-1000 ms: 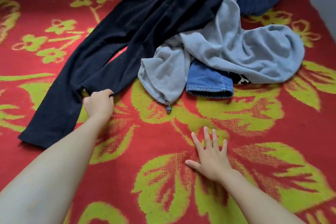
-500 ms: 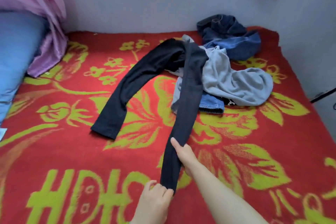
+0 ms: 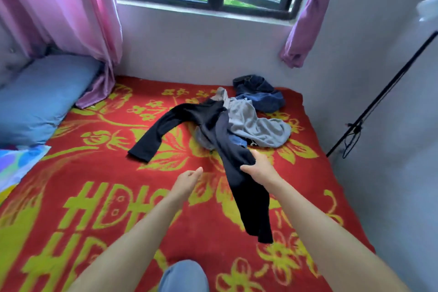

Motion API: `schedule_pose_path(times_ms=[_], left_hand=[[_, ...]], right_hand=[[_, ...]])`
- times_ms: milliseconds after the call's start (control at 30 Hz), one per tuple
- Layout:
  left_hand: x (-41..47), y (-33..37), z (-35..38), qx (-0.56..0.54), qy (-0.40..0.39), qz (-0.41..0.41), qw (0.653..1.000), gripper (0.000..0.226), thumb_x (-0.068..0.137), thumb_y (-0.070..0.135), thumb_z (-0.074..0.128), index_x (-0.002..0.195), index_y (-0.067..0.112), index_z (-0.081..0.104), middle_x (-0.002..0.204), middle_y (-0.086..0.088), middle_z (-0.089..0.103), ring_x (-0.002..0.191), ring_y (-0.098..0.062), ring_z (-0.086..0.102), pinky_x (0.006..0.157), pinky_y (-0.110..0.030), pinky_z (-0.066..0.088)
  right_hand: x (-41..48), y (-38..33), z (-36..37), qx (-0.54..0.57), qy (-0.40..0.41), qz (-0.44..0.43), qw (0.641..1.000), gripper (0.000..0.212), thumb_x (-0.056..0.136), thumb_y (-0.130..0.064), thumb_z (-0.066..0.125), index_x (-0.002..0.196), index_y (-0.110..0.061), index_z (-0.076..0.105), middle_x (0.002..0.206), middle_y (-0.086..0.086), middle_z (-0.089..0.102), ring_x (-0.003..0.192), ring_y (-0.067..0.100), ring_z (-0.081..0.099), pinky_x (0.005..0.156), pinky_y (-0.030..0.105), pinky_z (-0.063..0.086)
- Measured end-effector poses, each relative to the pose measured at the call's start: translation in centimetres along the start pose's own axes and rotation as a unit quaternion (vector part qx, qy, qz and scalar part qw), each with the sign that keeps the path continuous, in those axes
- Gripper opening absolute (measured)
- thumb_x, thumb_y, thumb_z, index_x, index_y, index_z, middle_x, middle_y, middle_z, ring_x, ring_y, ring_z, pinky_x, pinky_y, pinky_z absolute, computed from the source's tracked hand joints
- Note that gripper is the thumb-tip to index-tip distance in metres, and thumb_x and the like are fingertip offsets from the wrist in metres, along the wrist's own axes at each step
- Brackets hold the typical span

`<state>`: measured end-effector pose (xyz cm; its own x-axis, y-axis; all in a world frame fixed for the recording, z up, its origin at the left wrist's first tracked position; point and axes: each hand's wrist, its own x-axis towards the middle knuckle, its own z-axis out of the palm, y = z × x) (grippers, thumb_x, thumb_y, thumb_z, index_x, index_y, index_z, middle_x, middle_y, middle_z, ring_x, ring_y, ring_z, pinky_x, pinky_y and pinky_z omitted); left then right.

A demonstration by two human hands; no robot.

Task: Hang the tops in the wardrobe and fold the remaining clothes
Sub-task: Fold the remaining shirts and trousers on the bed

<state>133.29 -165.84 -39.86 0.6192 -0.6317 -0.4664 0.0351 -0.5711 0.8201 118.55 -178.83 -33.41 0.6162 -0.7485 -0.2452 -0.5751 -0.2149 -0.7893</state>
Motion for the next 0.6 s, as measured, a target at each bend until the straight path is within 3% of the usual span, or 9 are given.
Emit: schedule_pose_path(times_ms=[67, 133, 200, 267, 333, 400, 500, 600], left_hand=[[-1.5, 1.8, 2.4, -0.175, -0.044, -0.109, 0.978, 0.066, 0.093, 0.051, 0.047, 0.142, 0.009, 0.034, 0.138, -0.017, 0.041, 0.121, -0.034, 0.046, 0.095, -0.043, 0.04], [-1.8, 2.4, 4.7, -0.308, -0.084, -0.189, 0.929, 0.08, 0.088, 0.055, 0.053, 0.147, 0.011, 0.022, 0.148, -0.021, 0.027, 0.13, -0.039, 0.038, 0.1, -0.049, 0.036], [-2.7, 2.6, 7.6, -0.384, -0.116, -0.227, 0.887, 0.085, 0.083, 0.053, 0.061, 0.144, 0.006, 0.026, 0.145, -0.022, 0.03, 0.128, -0.038, 0.041, 0.097, -0.049, 0.039], [-3.5, 2.4, 9.9, -0.426, -0.132, -0.22, 0.868, 0.057, 0.086, 0.037, 0.064, 0.125, 0.0, 0.044, 0.124, -0.021, 0.05, 0.108, -0.034, 0.056, 0.084, -0.043, 0.047], [-5.3, 2.1, 11.9, -0.392, -0.089, -0.188, 0.896, 0.009, 0.09, 0.005, 0.057, 0.092, 0.001, 0.05, 0.085, -0.017, 0.053, 0.072, -0.027, 0.054, 0.057, -0.033, 0.049], [-7.1, 0.8, 13.4, -0.349, -0.054, -0.184, 0.917, 0.02, 0.084, -0.015, 0.046, 0.076, 0.003, 0.043, 0.068, -0.012, 0.044, 0.057, -0.021, 0.043, 0.039, -0.022, 0.041], [-9.8, -1.8, 14.7, -0.309, -0.038, -0.197, 0.93, 0.024, 0.085, -0.016, 0.041, 0.075, 0.005, 0.044, 0.07, -0.012, 0.045, 0.063, -0.023, 0.046, 0.047, -0.026, 0.041], [-11.5, -4.6, 13.9, -0.224, -0.006, -0.179, 0.958, 0.023, 0.085, -0.016, 0.044, 0.087, 0.005, 0.053, 0.086, -0.014, 0.05, 0.083, -0.027, 0.048, 0.063, -0.034, 0.044]], right_hand=[[-4.2, 0.2, -3.1, -0.072, -0.026, -0.055, 0.996, 0.04, 0.083, -0.002, 0.061, 0.122, -0.003, 0.054, 0.116, 0.007, 0.06, 0.109, 0.02, 0.056, 0.087, 0.028, 0.042], [-7.2, 0.8, -5.2, -0.097, -0.054, -0.073, 0.991, 0.042, 0.082, -0.002, 0.063, 0.123, -0.006, 0.055, 0.119, 0.003, 0.061, 0.108, 0.015, 0.056, 0.086, 0.023, 0.041], [-11.6, 1.7, -7.5, -0.1, -0.071, -0.067, 0.99, 0.039, 0.083, -0.004, 0.063, 0.12, -0.01, 0.057, 0.114, -0.003, 0.063, 0.102, 0.009, 0.058, 0.085, 0.02, 0.043], [-14.7, 3.0, -9.0, -0.095, -0.09, -0.048, 0.99, 0.033, 0.083, -0.006, 0.063, 0.113, -0.018, 0.06, 0.102, -0.011, 0.065, 0.092, 0.005, 0.06, 0.081, 0.018, 0.044], [-17.7, 4.6, -10.1, -0.085, -0.096, -0.027, 0.991, 0.03, 0.083, -0.008, 0.063, 0.107, -0.026, 0.059, 0.097, -0.014, 0.065, 0.089, 0.004, 0.062, 0.079, 0.018, 0.046], [-20.1, 6.3, -10.7, -0.073, -0.093, 0.0, 0.993, 0.031, 0.083, -0.009, 0.064, 0.108, -0.026, 0.057, 0.1, -0.016, 0.062, 0.093, 0.004, 0.061, 0.079, 0.014, 0.045], [-22.1, 8.6, -10.1, -0.055, -0.103, 0.046, 0.992, 0.028, 0.083, -0.007, 0.063, 0.103, -0.026, 0.057, 0.096, -0.014, 0.064, 0.082, -0.004, 0.062, 0.07, 0.01, 0.045], [-22.1, 10.7, -8.4, -0.095, -0.099, 0.077, 0.987, 0.032, 0.082, -0.015, 0.064, 0.112, -0.017, 0.056, 0.101, -0.005, 0.062, 0.088, 0.007, 0.062, 0.072, 0.017, 0.046]])
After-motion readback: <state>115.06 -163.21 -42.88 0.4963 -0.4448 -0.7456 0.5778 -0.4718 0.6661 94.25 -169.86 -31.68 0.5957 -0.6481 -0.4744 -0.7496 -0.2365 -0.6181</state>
